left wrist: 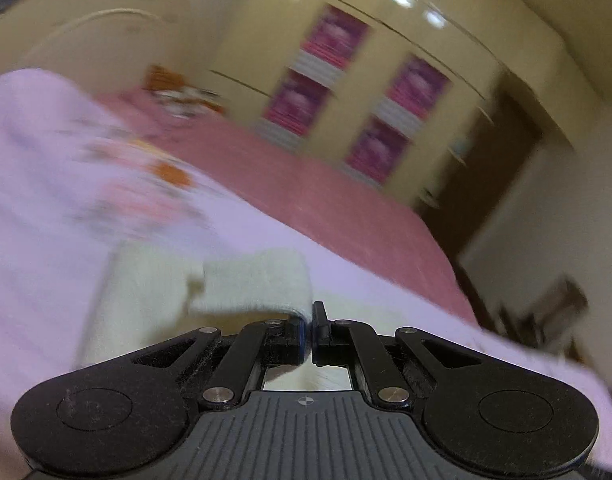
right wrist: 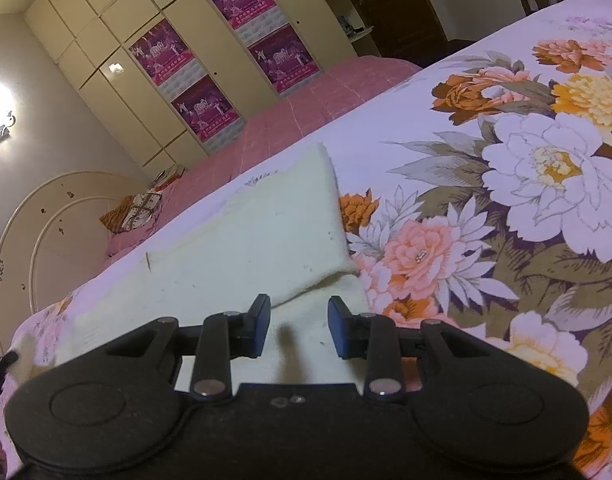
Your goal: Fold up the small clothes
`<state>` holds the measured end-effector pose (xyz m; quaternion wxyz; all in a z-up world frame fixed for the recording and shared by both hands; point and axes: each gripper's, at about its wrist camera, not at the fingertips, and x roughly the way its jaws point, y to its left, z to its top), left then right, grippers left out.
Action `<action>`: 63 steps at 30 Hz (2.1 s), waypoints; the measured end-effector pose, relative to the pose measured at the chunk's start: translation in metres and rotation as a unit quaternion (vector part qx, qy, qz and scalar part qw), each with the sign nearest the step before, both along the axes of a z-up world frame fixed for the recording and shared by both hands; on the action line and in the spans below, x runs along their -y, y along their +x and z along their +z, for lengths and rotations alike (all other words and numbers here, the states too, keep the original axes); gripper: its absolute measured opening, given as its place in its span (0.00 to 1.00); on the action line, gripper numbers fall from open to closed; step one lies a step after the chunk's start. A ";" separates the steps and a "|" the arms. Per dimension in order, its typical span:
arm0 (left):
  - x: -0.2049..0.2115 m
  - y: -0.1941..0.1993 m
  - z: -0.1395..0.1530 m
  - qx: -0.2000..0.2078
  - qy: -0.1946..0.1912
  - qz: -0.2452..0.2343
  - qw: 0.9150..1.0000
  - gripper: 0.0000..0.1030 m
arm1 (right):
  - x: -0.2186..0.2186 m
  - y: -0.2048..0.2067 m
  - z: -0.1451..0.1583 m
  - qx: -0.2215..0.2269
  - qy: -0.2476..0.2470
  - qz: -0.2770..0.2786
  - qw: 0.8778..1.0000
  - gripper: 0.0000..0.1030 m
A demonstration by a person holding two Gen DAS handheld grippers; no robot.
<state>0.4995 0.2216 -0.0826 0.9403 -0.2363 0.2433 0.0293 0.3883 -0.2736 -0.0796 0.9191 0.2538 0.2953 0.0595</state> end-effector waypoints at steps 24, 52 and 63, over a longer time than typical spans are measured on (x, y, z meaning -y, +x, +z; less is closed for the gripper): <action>0.102 -0.044 0.004 -0.071 0.149 -0.040 0.985 0.65 | -0.075 0.040 0.023 0.034 -0.043 0.132 0.990 0.45; 0.059 -0.004 -0.038 -0.076 0.071 0.020 0.994 0.65 | -0.069 0.068 0.063 0.106 -0.075 0.099 0.987 0.06; 0.061 0.002 -0.044 -0.112 0.124 0.018 0.986 0.65 | -0.048 0.064 0.039 0.075 -0.090 0.073 0.990 0.06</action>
